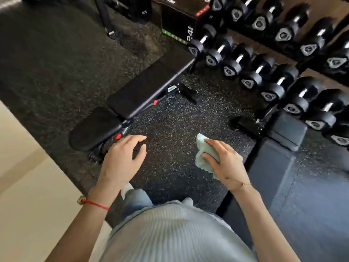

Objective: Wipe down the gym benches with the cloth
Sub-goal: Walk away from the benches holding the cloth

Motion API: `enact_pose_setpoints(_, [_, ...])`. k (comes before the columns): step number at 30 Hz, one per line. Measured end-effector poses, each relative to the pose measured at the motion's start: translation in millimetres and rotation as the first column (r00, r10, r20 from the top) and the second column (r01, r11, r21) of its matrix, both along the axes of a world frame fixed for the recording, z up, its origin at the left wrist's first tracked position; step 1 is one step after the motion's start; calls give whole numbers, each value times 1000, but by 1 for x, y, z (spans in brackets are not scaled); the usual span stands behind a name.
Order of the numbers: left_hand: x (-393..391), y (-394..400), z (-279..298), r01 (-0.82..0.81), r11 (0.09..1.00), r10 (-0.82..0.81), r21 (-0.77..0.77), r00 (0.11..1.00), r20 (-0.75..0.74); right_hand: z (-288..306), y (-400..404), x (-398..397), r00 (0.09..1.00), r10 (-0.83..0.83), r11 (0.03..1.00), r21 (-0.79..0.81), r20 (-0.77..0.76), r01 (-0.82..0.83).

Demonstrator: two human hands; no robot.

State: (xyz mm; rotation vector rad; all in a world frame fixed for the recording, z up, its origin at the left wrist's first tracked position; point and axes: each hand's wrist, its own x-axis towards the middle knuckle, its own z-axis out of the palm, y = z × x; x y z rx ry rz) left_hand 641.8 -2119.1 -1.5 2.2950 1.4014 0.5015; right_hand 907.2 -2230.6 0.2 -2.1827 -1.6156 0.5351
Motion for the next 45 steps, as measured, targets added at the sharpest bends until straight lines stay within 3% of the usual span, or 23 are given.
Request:
enact_pose_setpoints(8, [-174,13,0,-313,950,313,8,949,-42,-5,108,-152,945,322,947,33,-53,-320])
enact_pose_setpoints(16, [-348,29,-1,-510,860,511,29,858,-60,-16,195,-333,847,523,852,63,-98,-519])
enact_pose_setpoints(26, [-456,76,-17,-680,734,680,-5,733,9,-23,283,-471,705,695,715,28,-140,-699])
enact_pose_setpoints(34, [-531,196,-37,-693,718,695,-63,719,1,-44,414,-550,688,711,697,14,-145,-717])
enact_pose_setpoints(45, [-615,431,-9,-611,790,611,-47,791,-16,-29,615,-608,769,620,778,-1,-155,-628])
